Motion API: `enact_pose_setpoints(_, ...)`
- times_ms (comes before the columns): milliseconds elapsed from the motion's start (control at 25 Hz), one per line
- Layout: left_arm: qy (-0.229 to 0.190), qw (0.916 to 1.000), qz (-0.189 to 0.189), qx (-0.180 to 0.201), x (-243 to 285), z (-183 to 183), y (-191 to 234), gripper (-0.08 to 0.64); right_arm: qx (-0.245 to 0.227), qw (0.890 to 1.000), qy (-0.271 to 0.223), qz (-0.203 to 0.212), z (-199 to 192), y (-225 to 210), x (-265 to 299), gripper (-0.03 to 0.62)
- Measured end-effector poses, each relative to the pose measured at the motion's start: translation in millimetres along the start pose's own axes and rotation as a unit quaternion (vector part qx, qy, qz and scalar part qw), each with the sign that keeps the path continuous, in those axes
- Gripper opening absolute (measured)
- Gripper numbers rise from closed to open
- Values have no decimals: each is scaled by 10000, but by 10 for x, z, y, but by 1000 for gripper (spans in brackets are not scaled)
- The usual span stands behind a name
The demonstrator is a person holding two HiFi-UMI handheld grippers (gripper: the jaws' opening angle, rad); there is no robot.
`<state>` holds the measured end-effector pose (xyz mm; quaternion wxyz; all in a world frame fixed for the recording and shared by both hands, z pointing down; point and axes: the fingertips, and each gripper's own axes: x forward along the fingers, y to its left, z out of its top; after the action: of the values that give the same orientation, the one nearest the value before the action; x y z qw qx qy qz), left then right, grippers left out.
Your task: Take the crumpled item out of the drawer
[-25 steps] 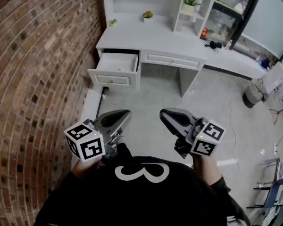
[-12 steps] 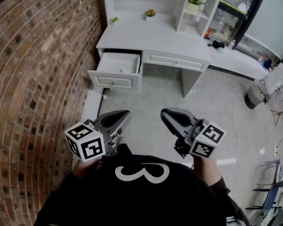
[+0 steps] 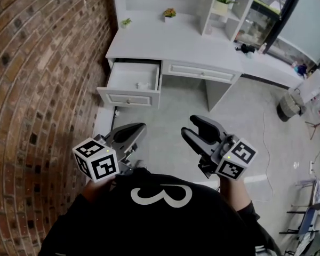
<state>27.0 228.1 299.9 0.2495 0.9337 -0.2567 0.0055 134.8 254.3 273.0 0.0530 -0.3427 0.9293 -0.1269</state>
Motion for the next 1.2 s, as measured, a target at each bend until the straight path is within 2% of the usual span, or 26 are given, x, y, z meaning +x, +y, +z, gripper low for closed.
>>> enact_pose_setpoints(80, 61, 10000, -53, -14, 50, 81, 143, 3, 48, 9999, -1, -121, 20, -122, 122, 200)
enact_pose_setpoints(200, 120, 9999, -115, -29, 115, 249, 366, 3, 92, 9996, 2, -282, 77, -285, 337, 255)
enact_pose_setpoints(400, 163, 9997, -169, -62, 171, 548, 716, 3, 211, 9987, 147, -451, 140, -526, 742, 296)
enact_pose_setpoints(680, 46, 9999, -60, -81, 84, 875, 1268, 3, 195, 9983, 348, -417, 201, -718, 1347, 345)
enact_pose_setpoints(1200, -47, 9988, 441, -205, -171, 970, 2023, 3, 275, 9954, 863, -323, -159, -1046, 2040, 357)
